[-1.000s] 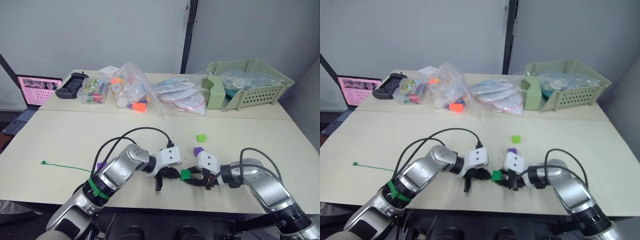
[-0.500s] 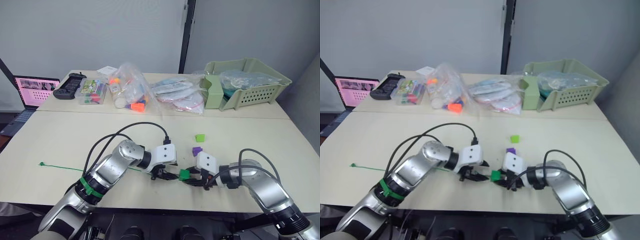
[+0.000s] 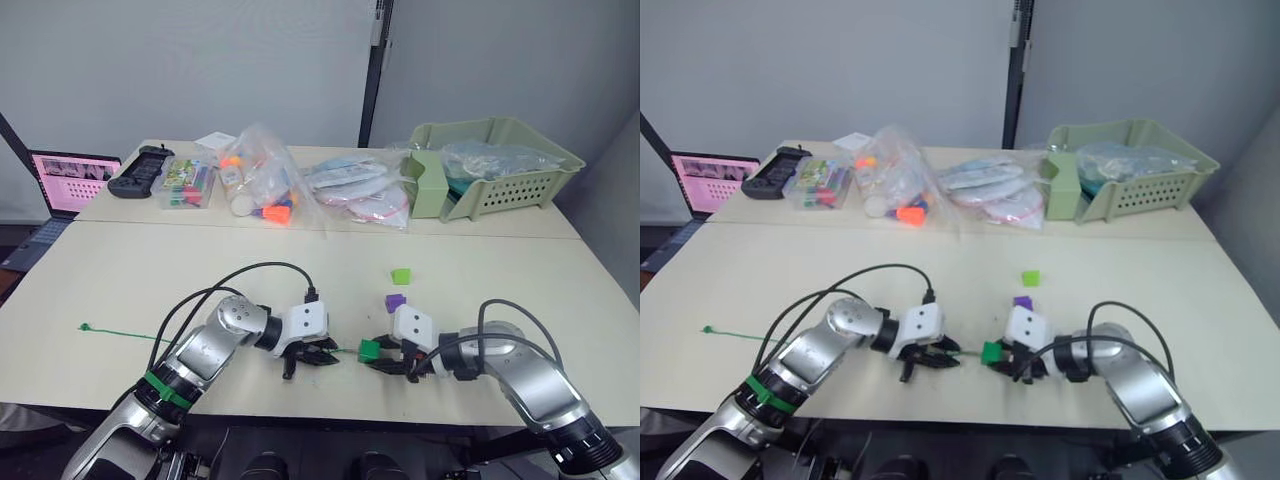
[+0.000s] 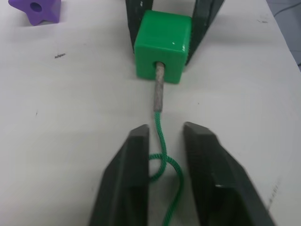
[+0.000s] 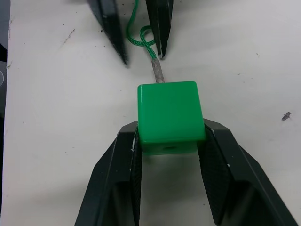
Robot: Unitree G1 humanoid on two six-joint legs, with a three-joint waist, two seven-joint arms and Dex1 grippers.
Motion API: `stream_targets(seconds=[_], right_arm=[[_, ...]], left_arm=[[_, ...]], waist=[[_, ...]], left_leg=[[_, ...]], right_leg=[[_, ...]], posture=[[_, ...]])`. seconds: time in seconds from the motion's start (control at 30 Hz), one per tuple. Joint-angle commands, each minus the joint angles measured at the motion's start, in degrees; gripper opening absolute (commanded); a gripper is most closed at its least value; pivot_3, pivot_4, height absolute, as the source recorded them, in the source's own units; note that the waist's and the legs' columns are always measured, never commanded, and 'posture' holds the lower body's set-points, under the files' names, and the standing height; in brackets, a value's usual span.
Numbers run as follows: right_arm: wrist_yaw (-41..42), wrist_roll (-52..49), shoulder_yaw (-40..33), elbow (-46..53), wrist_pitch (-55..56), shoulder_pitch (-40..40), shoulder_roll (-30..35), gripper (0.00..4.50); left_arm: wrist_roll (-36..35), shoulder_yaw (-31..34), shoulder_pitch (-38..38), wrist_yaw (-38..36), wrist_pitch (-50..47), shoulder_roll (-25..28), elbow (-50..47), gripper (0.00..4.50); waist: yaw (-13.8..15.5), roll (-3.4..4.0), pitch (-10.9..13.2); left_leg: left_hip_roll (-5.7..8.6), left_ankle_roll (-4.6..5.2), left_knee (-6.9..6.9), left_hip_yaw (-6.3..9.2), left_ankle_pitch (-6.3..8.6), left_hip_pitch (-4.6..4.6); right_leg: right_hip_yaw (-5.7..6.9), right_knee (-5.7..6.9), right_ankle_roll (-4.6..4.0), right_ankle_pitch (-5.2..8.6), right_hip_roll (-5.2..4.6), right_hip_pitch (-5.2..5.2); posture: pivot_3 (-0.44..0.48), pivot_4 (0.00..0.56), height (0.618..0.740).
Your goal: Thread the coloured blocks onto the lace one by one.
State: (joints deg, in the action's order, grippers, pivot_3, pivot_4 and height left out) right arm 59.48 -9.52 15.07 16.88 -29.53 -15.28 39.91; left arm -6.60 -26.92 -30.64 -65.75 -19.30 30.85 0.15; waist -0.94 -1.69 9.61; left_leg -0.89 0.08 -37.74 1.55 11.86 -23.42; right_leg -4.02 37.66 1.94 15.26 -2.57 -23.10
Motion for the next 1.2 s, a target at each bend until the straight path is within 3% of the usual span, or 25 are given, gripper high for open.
stream_targets(seconds=[0.03, 0.73, 1.0, 1.03, 1.2], right_arm=[[0.6, -0.8, 1.2, 1.6, -0.9, 1.1, 0.3, 1.18], [-0.1, -1.1, 2.4, 2.9, -1.9, 0.8, 0.0, 1.18], [-1.0, -1.8, 1.5, 3.4, -3.1, 0.7, -0.4, 1.18], [-1.1, -2.2, 1.0, 3.9, -3.6, 0.8, -0.3, 2.24], [-2.0, -4.0, -2.2, 7.0, -5.0, 1.6, 0.6, 3.95]], left_arm=[[0.3, 1.0, -0.2, 0.0, 1.4, -0.6, 0.2, 0.00], [3.0, -1.3, -3.3, 0.4, 0.5, -7.9, 0.0, 0.00], [0.0, 1.1, -2.8, -2.2, -5.0, -4.5, -4.5, 2.50], [-0.1, 1.3, -2.8, -2.5, -5.0, -4.2, -5.0, 2.87], [2.0, -0.4, -3.9, -2.2, -3.1, -3.6, -4.6, 4.49]], waist=[[0.0, 0.00, 0.0], [0.1, 0.00, 0.0], [-0.1, 0.00, 0.0], [-0.1, 0.00, 0.0], [0.0, 0.00, 0.0]], left_leg=[[0.00, 0.00, 0.00, 0.00, 0.00, 0.00], [0.03, 0.00, -0.01, 0.00, 0.00, 0.00], [0.00, 0.00, 0.00, 0.00, 0.00, 0.01], [0.00, 0.00, 0.00, 0.00, 0.00, 0.00], [0.02, 0.00, -0.01, 0.00, 0.00, -0.03]], right_leg=[[0.00, 0.01, 0.00, 0.00, 0.00, 0.00], [-0.01, -0.01, 0.00, 0.00, -0.01, 0.03], [0.00, 0.00, 0.01, 0.00, 0.01, 0.01], [0.00, 0.00, 0.00, 0.00, 0.02, 0.01], [-0.01, 0.02, 0.00, 0.00, 0.00, -0.02]], posture=[[0.000, 0.150, 0.740], [0.000, 0.150, 0.740], [0.000, 0.150, 0.740], [0.000, 0.150, 0.740], [0.000, 0.150, 0.740]])
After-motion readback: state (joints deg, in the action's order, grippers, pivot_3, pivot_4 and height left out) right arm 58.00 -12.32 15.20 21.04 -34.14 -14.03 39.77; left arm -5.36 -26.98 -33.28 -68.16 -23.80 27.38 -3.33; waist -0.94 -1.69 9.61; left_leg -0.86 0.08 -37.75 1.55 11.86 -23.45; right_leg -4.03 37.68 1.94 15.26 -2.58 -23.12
